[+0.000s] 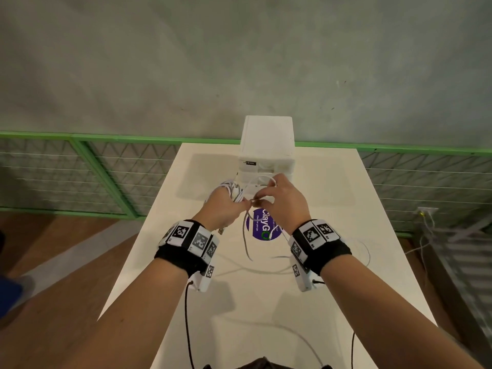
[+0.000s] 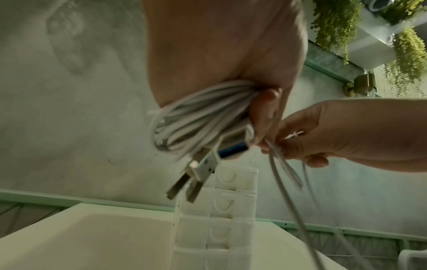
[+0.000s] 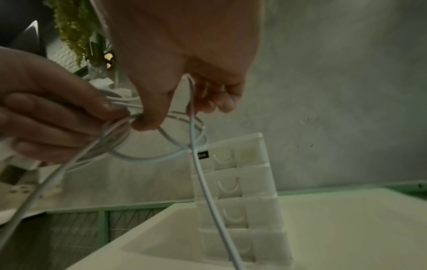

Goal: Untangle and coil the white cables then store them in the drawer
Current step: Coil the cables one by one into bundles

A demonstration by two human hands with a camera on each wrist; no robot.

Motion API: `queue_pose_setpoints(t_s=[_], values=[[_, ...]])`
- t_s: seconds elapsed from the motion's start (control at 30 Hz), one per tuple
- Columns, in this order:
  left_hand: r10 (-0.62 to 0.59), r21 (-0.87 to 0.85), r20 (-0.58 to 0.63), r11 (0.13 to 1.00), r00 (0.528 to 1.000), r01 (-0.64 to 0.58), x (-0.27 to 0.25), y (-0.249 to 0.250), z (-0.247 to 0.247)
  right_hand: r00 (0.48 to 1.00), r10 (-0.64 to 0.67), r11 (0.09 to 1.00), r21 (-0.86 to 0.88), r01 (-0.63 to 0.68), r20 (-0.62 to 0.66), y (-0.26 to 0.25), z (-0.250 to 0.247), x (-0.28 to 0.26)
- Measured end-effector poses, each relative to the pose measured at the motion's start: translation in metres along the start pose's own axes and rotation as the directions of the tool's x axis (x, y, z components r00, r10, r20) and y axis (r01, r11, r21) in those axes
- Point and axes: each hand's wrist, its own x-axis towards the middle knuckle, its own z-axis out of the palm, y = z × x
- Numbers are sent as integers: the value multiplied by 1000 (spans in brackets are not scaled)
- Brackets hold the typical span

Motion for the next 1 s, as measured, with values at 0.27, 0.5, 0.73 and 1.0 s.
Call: queue_pose_setpoints(t_s=[0.27, 0.5, 0.73, 1.0], values=[[-12, 270, -203, 960, 979, 68, 3, -15, -16, 966, -45, 993, 98, 72, -256, 19, -6, 2], [-2, 239, -122, 971, 993, 31, 7, -4, -12, 898, -395, 919, -96, 383, -193, -1, -3, -1], [40, 148, -63, 989, 997, -31, 5, 4, -14, 832, -146, 970, 86, 226, -535, 5, -13, 4], [153, 429, -26, 894, 988, -127, 5, 4, -16, 983, 18, 955, 287, -71, 184, 10, -6, 4]])
